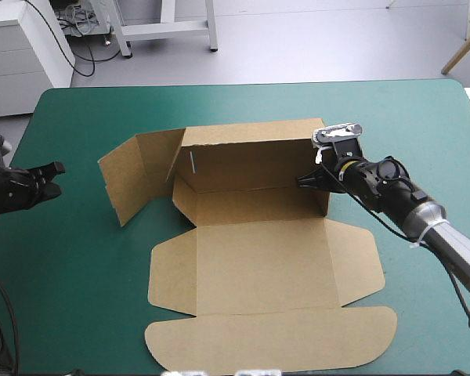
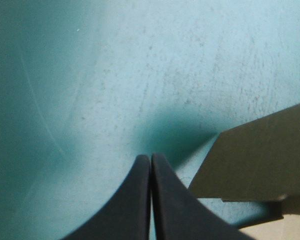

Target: Fold the box

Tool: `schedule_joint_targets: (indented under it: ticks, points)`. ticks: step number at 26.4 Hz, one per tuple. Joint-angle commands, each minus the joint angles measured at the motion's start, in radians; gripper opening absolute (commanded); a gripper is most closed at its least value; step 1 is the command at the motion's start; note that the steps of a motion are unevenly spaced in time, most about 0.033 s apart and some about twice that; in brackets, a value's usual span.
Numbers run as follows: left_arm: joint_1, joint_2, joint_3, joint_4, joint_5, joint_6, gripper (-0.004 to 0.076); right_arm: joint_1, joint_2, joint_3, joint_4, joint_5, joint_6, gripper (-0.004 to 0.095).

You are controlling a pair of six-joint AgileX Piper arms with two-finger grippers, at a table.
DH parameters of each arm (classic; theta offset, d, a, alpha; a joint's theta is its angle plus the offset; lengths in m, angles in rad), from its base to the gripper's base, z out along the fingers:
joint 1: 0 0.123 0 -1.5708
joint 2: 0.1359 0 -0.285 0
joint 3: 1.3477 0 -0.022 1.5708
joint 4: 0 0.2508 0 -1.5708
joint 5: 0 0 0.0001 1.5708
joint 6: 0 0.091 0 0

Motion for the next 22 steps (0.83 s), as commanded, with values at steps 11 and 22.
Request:
schedule_joint_targets:
  ticks: [11, 22]
  points:
    - [0.059, -0.040, 0.078, -0.136, -0.127, 0.006, -0.0010, -0.009, -0.040, -0.273, 0.023, 0.275, -0.003, -0.0018]
    - [0.059, -0.040, 0.078, -0.134, -0.129, 0.006, -0.0010, -0.009, -0.040, -0.487, 0.156, 0.646, -0.055, -0.0018]
